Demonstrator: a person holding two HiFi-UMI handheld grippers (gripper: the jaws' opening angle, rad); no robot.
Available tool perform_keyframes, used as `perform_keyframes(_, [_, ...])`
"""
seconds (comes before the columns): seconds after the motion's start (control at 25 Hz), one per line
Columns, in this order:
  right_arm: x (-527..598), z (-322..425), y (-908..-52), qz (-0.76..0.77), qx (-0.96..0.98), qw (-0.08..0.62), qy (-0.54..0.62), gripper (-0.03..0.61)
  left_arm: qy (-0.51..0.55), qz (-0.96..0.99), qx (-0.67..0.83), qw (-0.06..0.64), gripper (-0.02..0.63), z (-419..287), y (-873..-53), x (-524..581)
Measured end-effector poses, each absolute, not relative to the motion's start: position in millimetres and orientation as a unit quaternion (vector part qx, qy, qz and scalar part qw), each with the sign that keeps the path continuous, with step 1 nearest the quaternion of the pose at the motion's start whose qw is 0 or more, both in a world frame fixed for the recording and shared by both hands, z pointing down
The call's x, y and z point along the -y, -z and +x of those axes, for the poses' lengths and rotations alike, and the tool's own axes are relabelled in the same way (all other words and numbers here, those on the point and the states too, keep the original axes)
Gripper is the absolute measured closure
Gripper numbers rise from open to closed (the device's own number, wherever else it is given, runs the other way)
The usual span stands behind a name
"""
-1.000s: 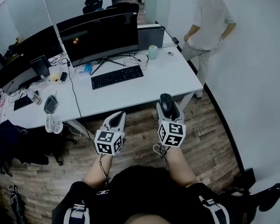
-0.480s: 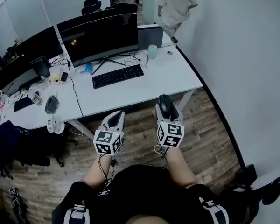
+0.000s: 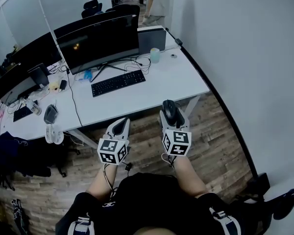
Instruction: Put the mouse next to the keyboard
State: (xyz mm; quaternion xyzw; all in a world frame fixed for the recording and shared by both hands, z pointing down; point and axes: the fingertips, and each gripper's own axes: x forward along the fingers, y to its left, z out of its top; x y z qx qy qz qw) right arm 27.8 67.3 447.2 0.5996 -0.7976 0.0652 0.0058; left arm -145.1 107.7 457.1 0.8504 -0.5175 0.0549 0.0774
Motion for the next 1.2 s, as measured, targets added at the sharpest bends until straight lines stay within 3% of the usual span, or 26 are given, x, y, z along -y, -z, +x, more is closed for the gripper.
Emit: perform_keyframes(1.2, [59.4,101.9,-474.8,0.592,0.803,0.009,-0.069,0.288,-0.048,0.858,0.505,0.078,0.601,-66.9,-485.5,26.2])
